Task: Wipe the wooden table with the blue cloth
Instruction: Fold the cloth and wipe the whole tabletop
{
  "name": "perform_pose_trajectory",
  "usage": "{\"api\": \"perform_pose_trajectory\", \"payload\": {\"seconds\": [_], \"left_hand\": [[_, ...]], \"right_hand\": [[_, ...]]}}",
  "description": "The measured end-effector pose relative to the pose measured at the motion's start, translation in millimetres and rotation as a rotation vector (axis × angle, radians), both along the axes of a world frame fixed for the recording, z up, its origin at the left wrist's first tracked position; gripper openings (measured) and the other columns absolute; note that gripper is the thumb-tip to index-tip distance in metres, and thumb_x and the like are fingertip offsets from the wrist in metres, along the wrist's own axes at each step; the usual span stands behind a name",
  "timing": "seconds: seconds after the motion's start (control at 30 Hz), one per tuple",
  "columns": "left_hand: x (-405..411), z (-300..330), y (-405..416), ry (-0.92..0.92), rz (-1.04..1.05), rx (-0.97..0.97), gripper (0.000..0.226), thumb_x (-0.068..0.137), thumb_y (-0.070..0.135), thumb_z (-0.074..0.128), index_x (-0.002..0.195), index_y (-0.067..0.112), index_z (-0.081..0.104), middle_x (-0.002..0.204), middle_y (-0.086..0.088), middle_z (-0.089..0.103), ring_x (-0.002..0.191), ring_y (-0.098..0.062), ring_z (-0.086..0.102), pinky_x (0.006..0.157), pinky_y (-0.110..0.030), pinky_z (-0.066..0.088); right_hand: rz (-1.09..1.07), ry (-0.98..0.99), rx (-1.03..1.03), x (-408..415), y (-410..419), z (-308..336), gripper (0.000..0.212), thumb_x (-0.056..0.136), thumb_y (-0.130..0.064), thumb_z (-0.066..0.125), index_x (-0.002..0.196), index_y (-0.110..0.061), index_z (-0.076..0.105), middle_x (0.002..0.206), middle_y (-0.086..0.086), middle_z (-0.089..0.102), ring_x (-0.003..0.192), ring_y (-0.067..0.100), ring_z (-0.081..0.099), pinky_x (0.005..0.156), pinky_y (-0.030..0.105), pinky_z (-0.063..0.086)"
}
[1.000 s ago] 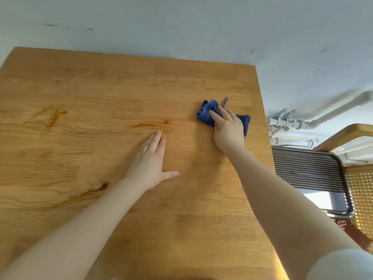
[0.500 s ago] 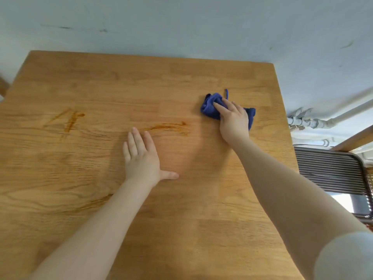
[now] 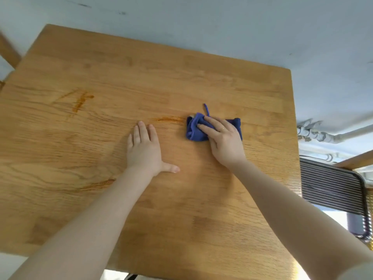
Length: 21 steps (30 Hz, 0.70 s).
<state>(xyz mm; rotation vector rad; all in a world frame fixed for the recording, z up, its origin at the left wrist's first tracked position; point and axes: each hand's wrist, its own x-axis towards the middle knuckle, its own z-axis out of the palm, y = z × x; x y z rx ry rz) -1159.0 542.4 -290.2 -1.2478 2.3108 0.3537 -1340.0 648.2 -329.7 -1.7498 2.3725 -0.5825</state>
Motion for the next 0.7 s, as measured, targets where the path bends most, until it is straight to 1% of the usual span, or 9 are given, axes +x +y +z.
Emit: {"api": "perform_pose_trajectory", "payload": {"seconds": [0.1, 0.17, 0.23, 0.27, 0.33, 0.43, 0.53, 0.63, 0.7], "left_hand": [[2, 0, 1, 0.027, 0.014, -0.005, 0.146, 0.049, 0.081, 0.063, 0.146, 0.008, -0.017, 0.153, -0.018, -0.02, 0.144, -0.029, -0.013, 0.116, -0.04, -0.004], [2, 2, 2, 0.044, 0.031, 0.004, 0.147, 0.048, 0.08, 0.064, 0.146, 0.009, -0.018, 0.154, -0.017, -0.021, 0.144, -0.028, -0.014, 0.116, -0.04, -0.004], [2, 3, 3, 0.051, 0.045, 0.009, 0.147, 0.048, 0.08, 0.065, 0.146, 0.011, -0.019, 0.154, -0.015, -0.022, 0.143, -0.028, -0.015, 0.116, -0.039, -0.004], [3, 3, 3, 0.052, 0.05, 0.011, 0.147, 0.048, 0.08, 0.065, 0.146, 0.011, -0.019, 0.154, -0.015, -0.023, 0.143, -0.027, -0.015, 0.116, -0.039, -0.004], [4, 3, 4, 0.059, 0.062, 0.014, 0.145, 0.049, 0.079, 0.066, 0.147, 0.012, -0.018, 0.154, -0.013, -0.023, 0.143, -0.026, -0.016, 0.116, -0.039, -0.004], [4, 4, 5, 0.073, 0.073, 0.004, 0.142, 0.05, 0.077, 0.068, 0.147, 0.014, -0.015, 0.155, -0.01, -0.022, 0.144, -0.024, -0.015, 0.116, -0.039, -0.002], [3, 4, 4, 0.076, 0.079, 0.002, 0.142, 0.05, 0.076, 0.068, 0.147, 0.014, -0.015, 0.155, -0.01, -0.022, 0.144, -0.024, -0.014, 0.117, -0.039, -0.002], [3, 1, 4, 0.071, 0.076, -0.003, 0.142, 0.051, 0.076, 0.067, 0.147, 0.014, -0.016, 0.154, -0.01, -0.023, 0.144, -0.024, -0.015, 0.117, -0.039, -0.002], [4, -1, 4, 0.062, 0.072, 0.0, 0.143, 0.05, 0.078, 0.066, 0.147, 0.014, -0.018, 0.154, -0.01, -0.024, 0.144, -0.024, -0.016, 0.117, -0.039, -0.003]], "right_hand": [[-0.209, 0.02, 0.023, -16, -39, 3, 0.037, 0.092, -0.013, 0.039, 0.121, -0.019, 0.061, 0.136, 0.009, 0.052, 0.125, 0.039, 0.041, 0.101, 0.05, 0.035], [-0.326, -0.061, 0.053, -20, -60, 8, 0.039, 0.093, -0.01, 0.04, 0.126, -0.023, 0.057, 0.144, 0.003, 0.043, 0.134, 0.033, 0.029, 0.107, 0.045, 0.026], [-0.39, -0.15, 0.075, -17, -66, 11, 0.041, 0.094, -0.009, 0.04, 0.127, -0.025, 0.055, 0.146, -0.001, 0.039, 0.138, 0.026, 0.025, 0.11, 0.039, 0.02], [-0.367, -0.168, 0.075, -13, -62, 12, 0.04, 0.093, -0.008, 0.04, 0.126, -0.024, 0.056, 0.145, -0.001, 0.041, 0.138, 0.026, 0.026, 0.109, 0.039, 0.02], [-0.219, -0.126, 0.047, 2, -42, 10, 0.037, 0.091, -0.009, 0.044, 0.122, -0.022, 0.06, 0.14, 0.002, 0.048, 0.134, 0.028, 0.034, 0.105, 0.042, 0.025], [-0.037, -0.041, 0.022, 27, -5, 5, 0.034, 0.087, -0.018, 0.046, 0.115, -0.021, 0.065, 0.131, 0.004, 0.057, 0.124, 0.033, 0.047, 0.098, 0.047, 0.036], [0.077, -0.076, 0.027, 34, 7, 5, 0.033, 0.086, -0.024, 0.046, 0.112, -0.022, 0.067, 0.127, 0.002, 0.06, 0.12, 0.032, 0.052, 0.096, 0.048, 0.038], [0.087, -0.123, -0.018, 11, -20, 4, 0.028, 0.084, -0.014, 0.054, 0.108, -0.017, 0.069, 0.124, 0.005, 0.062, 0.12, 0.032, 0.052, 0.097, 0.048, 0.039], [0.012, -0.129, -0.019, -8, -47, 4, 0.029, 0.087, -0.009, 0.055, 0.113, -0.014, 0.066, 0.129, 0.009, 0.058, 0.124, 0.033, 0.047, 0.103, 0.047, 0.035]]}}
